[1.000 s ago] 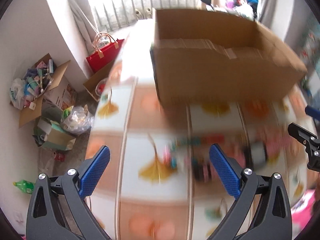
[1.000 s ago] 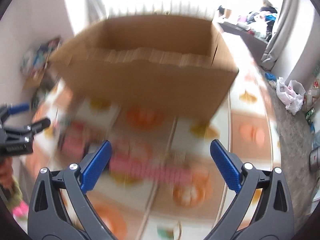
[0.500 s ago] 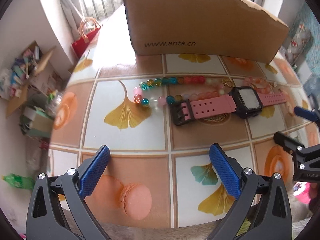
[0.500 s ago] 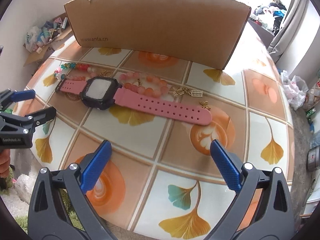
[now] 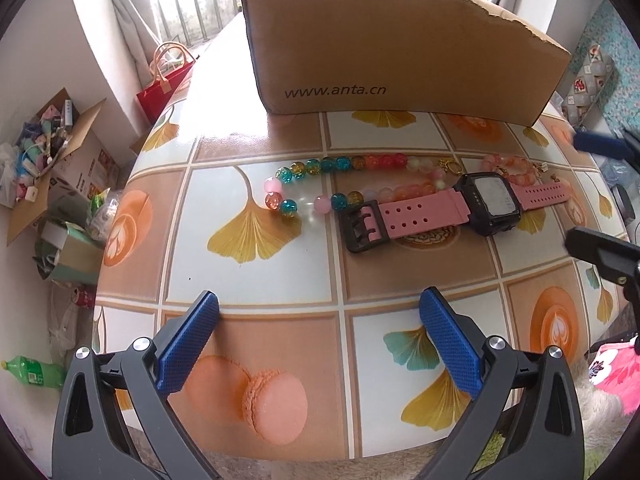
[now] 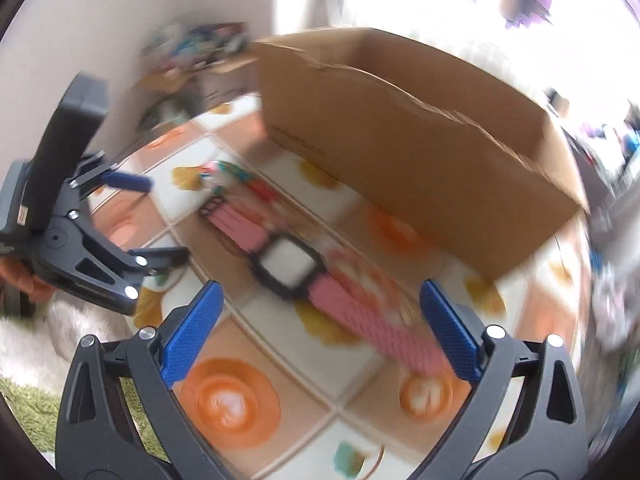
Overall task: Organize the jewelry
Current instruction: 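Grasp the black watch face with the right tool while the left tool approaches the strap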
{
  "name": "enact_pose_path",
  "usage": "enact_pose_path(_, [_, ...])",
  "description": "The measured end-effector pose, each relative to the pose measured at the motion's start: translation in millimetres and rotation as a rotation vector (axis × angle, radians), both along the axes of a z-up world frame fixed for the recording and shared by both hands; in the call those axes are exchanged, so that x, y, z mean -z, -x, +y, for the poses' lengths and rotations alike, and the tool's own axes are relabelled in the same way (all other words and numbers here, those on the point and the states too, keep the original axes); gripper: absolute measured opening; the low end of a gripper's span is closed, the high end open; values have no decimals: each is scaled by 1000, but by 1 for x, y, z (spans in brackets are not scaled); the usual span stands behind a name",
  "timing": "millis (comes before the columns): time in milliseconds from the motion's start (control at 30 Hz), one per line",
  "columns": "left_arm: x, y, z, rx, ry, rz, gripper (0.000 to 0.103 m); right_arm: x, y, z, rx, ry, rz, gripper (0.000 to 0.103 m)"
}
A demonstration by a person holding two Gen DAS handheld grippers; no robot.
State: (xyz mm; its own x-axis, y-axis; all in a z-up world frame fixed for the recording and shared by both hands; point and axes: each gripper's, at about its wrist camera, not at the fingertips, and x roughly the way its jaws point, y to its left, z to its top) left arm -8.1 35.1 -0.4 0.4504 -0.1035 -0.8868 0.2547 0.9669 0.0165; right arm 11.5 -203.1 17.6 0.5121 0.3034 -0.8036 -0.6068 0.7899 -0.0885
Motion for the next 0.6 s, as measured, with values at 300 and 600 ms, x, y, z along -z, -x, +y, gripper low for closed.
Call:
enact_pose_path(300, [-1,5,5,21,35,-29,97,27,-16,29,-223,119,66,62])
enact_pose_path(600, [-8,14,22,29,106,-82,80,34,-21,37,-318,166,79,51])
